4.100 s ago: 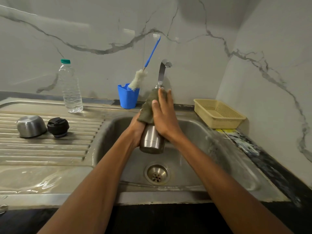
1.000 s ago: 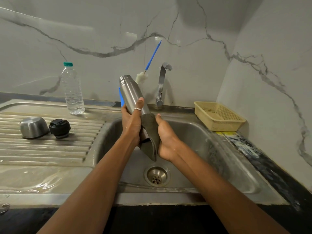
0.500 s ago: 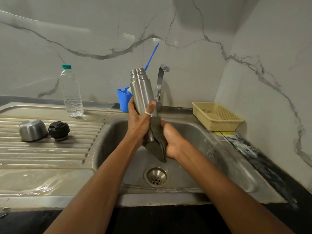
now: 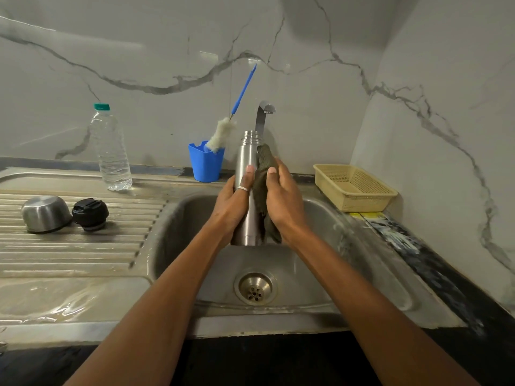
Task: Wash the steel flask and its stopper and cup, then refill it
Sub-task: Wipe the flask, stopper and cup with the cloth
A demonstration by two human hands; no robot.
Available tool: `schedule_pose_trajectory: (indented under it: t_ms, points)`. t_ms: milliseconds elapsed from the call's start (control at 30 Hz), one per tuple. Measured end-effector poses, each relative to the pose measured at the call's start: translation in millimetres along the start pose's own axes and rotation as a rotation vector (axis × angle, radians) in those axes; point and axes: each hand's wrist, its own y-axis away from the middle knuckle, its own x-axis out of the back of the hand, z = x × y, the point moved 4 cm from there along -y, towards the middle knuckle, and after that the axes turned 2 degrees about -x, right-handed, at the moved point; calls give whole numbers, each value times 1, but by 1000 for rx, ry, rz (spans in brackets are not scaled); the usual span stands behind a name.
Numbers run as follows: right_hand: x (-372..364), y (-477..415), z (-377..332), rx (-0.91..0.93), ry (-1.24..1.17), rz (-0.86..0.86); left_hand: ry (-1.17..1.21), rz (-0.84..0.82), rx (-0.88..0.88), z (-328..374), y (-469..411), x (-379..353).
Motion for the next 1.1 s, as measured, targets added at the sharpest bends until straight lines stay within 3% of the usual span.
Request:
schedule_pose_trajectory:
  t_ms: [167, 300, 533, 667, 800, 867, 967, 1100]
  points:
    - [21, -10, -1, 50, -15, 101, -144, -197, 29, -1, 7, -9]
    - [34, -20, 8, -13, -33, 122, -238, -352, 46, -4, 14, -11]
    - [54, -26, 25, -269, -481, -92, -136, -601, 208, -7, 22, -15]
    - [53, -29, 36, -423, -477, 13, -545, -469, -14, -5, 15, -20]
    - [47, -29, 50, -481, -429, 231, -1338, -90, -453, -5, 21, -34]
    - [46, -29, 54, -511, -437, 267, -1481, -21, -551, -5, 22, -42]
    - [52, -31, 57, -489, -423, 236, -1319, -160, -432, -8, 13, -37]
    - [53, -35, 54, -391, -477, 119, -630, -471, -7, -13, 15, -27]
